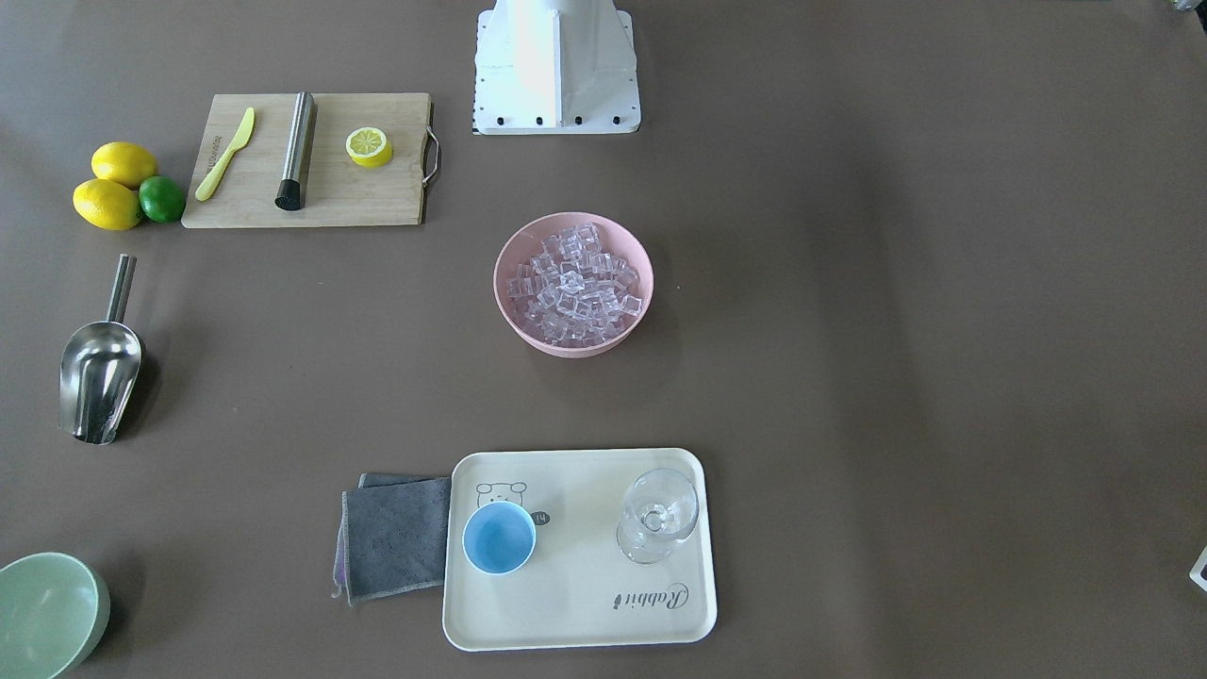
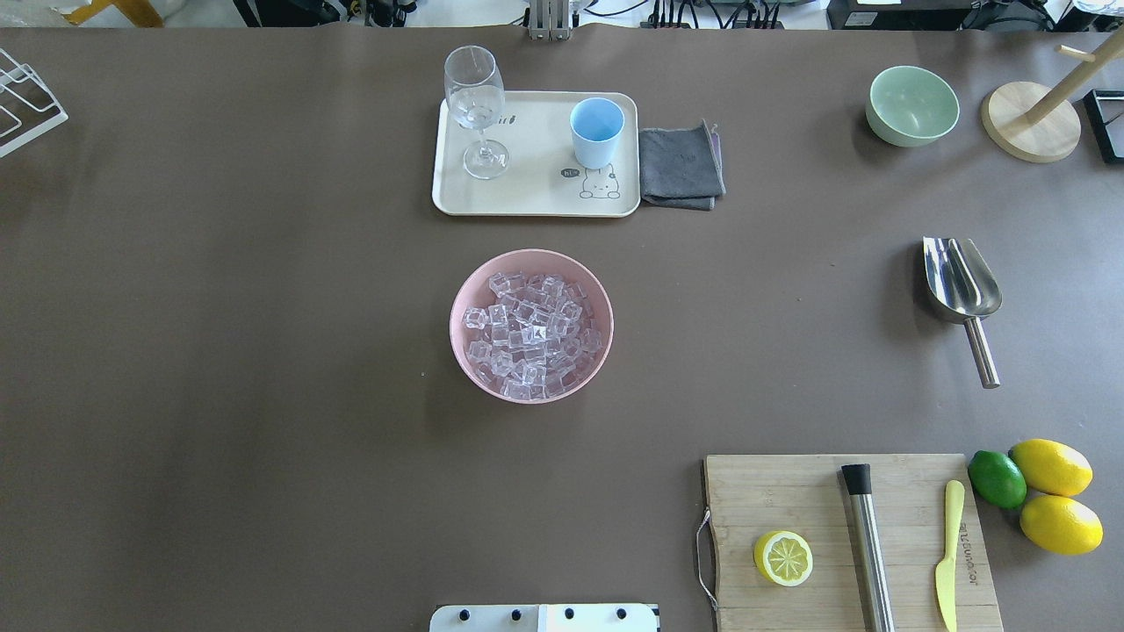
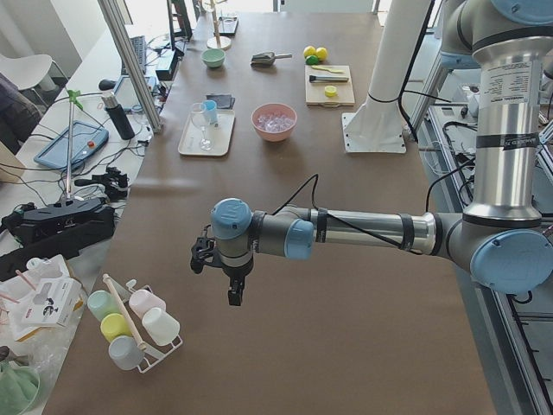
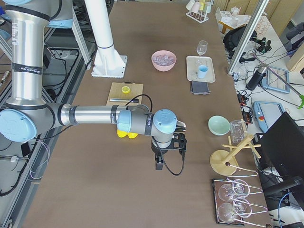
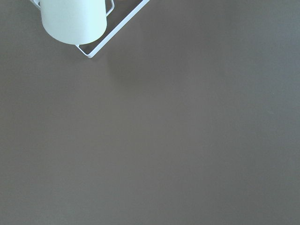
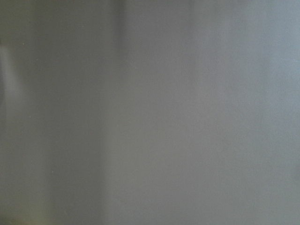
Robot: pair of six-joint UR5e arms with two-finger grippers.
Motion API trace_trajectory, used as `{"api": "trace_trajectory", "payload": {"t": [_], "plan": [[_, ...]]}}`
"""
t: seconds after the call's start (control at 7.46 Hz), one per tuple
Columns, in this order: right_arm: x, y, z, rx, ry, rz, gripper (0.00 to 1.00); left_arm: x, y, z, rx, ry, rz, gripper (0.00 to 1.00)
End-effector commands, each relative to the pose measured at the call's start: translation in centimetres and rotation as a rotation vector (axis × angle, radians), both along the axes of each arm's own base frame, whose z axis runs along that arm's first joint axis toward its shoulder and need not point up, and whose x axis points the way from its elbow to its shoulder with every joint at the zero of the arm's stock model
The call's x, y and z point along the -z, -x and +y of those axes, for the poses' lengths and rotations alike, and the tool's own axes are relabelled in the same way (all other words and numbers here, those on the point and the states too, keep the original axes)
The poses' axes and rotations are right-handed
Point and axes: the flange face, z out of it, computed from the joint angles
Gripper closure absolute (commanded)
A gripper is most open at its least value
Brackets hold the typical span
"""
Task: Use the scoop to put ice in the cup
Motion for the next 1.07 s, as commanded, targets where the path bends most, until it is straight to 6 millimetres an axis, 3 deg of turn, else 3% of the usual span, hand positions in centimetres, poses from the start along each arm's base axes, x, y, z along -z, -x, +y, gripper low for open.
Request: {"api": "trace_trajectory", "payload": {"t": [0.0,0.4,0.67,0.94], "plan": [[-0.8,-0.6,0.8,-0.013,0.017,0.002,0.00,0.5,0.0,-0.4,0.001,-0.012,0.002,0.01],[1.0,-0.6,0.4,-0.016,-0.020,-0.007,0.00,0.3,0.4,0.0,0.008,-0.008,0.005,0.01],[0.8,-0.3,1.1,-0.021,-0.009,-0.044,0.00,-0.3,0.5,0.2,0.008,-0.036,-0.001,0.01],[2.4,0.0,0.3,-0.127,0.055,-0.046,0.00,-0.1,0.5,0.2,0.007,-0.042,-0.003,0.01]]}}
